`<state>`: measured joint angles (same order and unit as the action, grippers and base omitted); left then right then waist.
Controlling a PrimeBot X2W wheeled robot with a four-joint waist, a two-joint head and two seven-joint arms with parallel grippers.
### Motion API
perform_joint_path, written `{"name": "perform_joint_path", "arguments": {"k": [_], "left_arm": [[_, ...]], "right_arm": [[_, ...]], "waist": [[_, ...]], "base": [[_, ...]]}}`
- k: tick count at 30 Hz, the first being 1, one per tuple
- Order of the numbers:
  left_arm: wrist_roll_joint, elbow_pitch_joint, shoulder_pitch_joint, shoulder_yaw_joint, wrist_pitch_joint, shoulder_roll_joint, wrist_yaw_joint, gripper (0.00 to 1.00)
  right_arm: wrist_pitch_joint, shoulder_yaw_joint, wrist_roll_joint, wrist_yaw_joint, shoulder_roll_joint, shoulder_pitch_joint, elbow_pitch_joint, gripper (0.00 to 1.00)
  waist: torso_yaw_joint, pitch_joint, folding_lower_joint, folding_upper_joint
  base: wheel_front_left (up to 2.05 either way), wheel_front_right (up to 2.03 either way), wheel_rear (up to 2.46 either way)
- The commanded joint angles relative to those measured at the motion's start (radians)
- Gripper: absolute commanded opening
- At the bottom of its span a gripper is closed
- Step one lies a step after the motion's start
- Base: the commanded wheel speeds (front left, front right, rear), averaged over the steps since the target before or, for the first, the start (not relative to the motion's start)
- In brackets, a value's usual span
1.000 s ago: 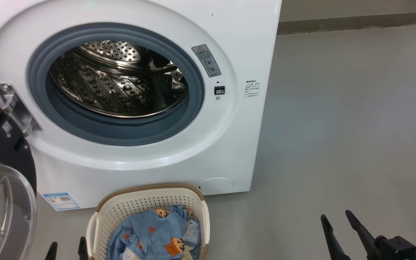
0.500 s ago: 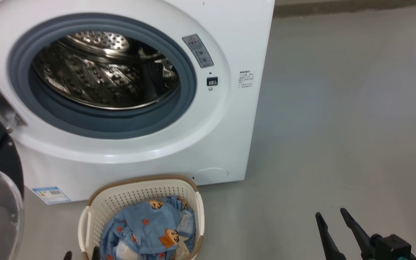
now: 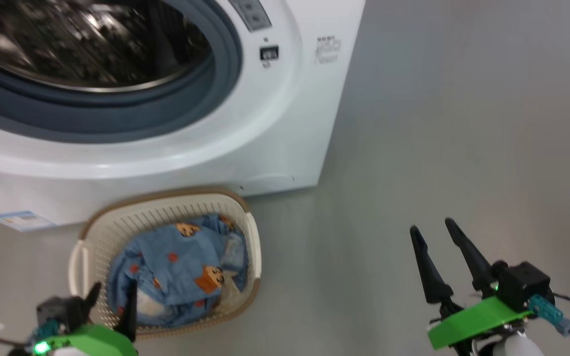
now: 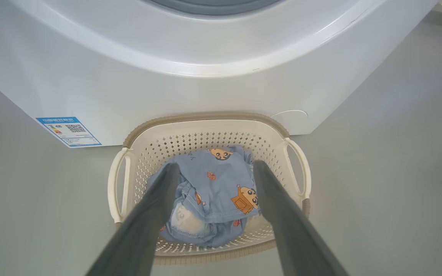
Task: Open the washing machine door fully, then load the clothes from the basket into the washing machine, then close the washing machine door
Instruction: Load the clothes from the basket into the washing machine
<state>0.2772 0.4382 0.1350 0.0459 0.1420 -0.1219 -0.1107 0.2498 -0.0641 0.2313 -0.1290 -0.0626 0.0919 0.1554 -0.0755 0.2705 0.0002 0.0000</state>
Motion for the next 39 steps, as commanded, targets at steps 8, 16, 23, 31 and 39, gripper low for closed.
{"name": "perform_joint_path", "arguments": {"k": [8, 16, 23, 31, 39], "left_arm": [[-0.014, 0.144, 0.182, -0.02, -0.024, -0.081, -0.004, 1.0], [0.003, 0.334, 0.316, -0.027, -0.023, -0.123, -0.008, 1.0], [0.011, 0.47, 0.428, -0.034, -0.008, -0.165, -0.009, 1.0], [0.003, 0.588, 0.567, -0.015, -0.018, -0.201, -0.008, 1.0], [-0.001, 0.687, 0.66, 0.008, -0.03, -0.223, -0.01, 1.0]], "right_arm": [[0.012, -0.056, 0.007, -0.002, 0.011, 0.093, -0.029, 1.0], [0.012, -0.079, 0.028, -0.002, 0.012, 0.146, -0.039, 1.0], [0.012, -0.079, 0.03, -0.002, 0.012, 0.171, -0.063, 1.0], [0.012, -0.073, 0.024, -0.002, 0.012, 0.198, -0.085, 1.0], [0.012, -0.07, 0.026, -0.002, 0.012, 0.211, -0.104, 1.0]], "waist": [[-0.106, 0.235, -0.0002, 0.0], [-0.147, 0.326, -0.0002, 0.0], [-0.163, 0.412, -0.0002, 0.0], [-0.16, 0.522, -0.0002, 0.0], [-0.161, 0.58, -0.0002, 0.0]], "base": [[0.0, 0.0, 0.0], [0.0, 0.0, 0.0], [0.0, 0.0, 0.0], [0.0, 0.0, 0.0], [0.0, 0.0, 0.0]]}}
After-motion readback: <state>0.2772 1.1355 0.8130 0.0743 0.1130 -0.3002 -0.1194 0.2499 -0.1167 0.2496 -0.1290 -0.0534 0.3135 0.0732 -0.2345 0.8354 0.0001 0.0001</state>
